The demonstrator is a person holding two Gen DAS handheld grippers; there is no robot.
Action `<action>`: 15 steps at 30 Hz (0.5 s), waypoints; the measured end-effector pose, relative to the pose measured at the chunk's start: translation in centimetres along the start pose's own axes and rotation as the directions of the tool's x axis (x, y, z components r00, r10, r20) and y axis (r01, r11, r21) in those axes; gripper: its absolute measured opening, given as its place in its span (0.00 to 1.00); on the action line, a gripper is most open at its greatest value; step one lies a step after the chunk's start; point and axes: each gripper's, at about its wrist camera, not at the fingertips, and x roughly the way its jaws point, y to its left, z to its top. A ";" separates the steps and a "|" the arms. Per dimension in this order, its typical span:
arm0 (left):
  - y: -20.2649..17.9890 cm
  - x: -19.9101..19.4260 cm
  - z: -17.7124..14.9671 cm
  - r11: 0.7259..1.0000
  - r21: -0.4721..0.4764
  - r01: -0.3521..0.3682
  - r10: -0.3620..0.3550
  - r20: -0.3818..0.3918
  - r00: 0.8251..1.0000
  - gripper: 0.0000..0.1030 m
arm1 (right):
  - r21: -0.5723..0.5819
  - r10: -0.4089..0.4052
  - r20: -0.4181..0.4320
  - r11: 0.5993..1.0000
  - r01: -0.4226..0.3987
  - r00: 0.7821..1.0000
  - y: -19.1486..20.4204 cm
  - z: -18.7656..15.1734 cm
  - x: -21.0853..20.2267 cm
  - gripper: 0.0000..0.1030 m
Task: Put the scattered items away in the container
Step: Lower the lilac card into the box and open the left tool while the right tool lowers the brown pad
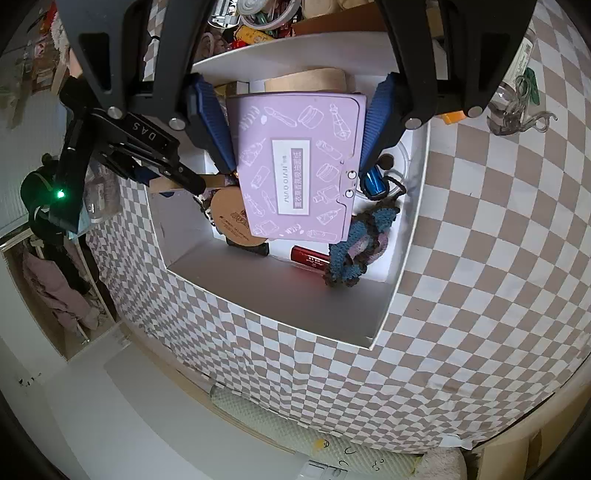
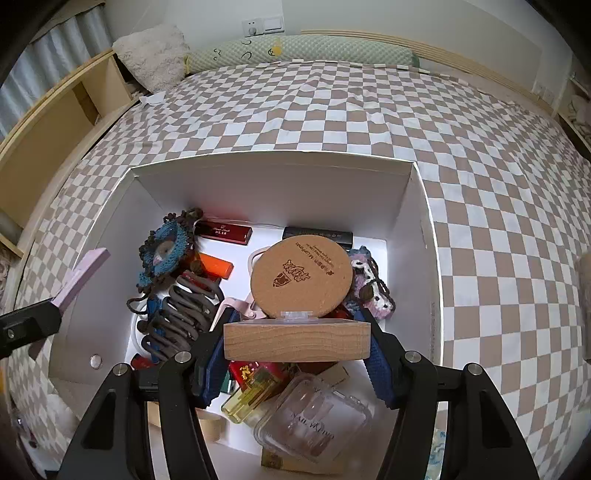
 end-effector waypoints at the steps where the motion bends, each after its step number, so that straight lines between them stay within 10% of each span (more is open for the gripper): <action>1: -0.1 0.2 0.0 1.000 0.001 0.000 0.000 -0.001 1.000 0.64 | -0.003 -0.002 0.001 1.000 0.002 1.000 -0.1 0.1 0.0 0.62; 15: 0.5 1.5 0.4 0.999 -0.032 -0.012 0.011 -0.023 1.000 0.64 | -0.030 -0.022 0.007 0.999 0.022 1.000 0.0 0.5 -0.4 0.80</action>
